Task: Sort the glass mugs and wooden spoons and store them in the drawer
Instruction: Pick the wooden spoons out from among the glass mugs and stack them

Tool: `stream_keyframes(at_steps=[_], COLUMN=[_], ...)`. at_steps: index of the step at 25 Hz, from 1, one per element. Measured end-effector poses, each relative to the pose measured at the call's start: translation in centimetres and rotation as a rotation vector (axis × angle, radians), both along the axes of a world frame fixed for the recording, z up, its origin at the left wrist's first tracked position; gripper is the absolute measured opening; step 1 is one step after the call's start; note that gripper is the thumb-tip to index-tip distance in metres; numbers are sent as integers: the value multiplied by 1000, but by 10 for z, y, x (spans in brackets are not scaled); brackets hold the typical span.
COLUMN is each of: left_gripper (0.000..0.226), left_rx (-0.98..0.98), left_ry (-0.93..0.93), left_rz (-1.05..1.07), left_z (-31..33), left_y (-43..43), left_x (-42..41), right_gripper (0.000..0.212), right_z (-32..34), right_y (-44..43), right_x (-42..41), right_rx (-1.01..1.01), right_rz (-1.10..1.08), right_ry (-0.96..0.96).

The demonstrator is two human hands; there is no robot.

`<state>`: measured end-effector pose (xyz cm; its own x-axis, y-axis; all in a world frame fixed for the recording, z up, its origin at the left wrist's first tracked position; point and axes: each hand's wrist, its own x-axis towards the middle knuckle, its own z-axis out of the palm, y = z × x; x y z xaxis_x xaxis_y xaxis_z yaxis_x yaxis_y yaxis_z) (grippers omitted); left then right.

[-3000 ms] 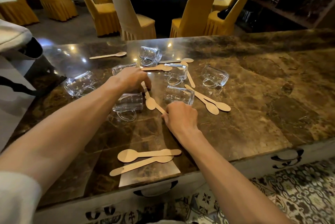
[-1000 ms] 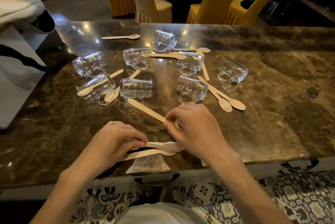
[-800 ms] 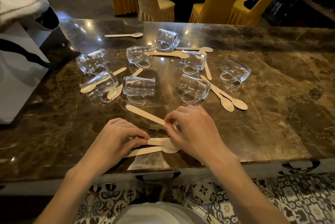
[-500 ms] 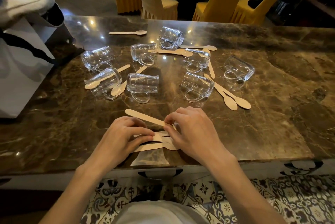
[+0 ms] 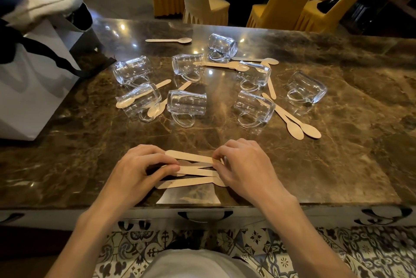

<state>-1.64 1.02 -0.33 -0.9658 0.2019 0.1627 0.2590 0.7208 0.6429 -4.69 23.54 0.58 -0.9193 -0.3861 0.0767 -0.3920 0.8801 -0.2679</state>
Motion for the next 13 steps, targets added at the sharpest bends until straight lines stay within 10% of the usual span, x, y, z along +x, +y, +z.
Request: stream_keyframes(at_steps=[13], left_gripper=[27], left_rx=[37], left_ry=[26], left_rz=[81], left_z=[7], left_y=[-23], left_x=[-9], right_gripper=[19], right_z=[5], right_y=[-4], right_x=[-12], right_rx=[-51], right_rz=[49], right_ry=[-29])
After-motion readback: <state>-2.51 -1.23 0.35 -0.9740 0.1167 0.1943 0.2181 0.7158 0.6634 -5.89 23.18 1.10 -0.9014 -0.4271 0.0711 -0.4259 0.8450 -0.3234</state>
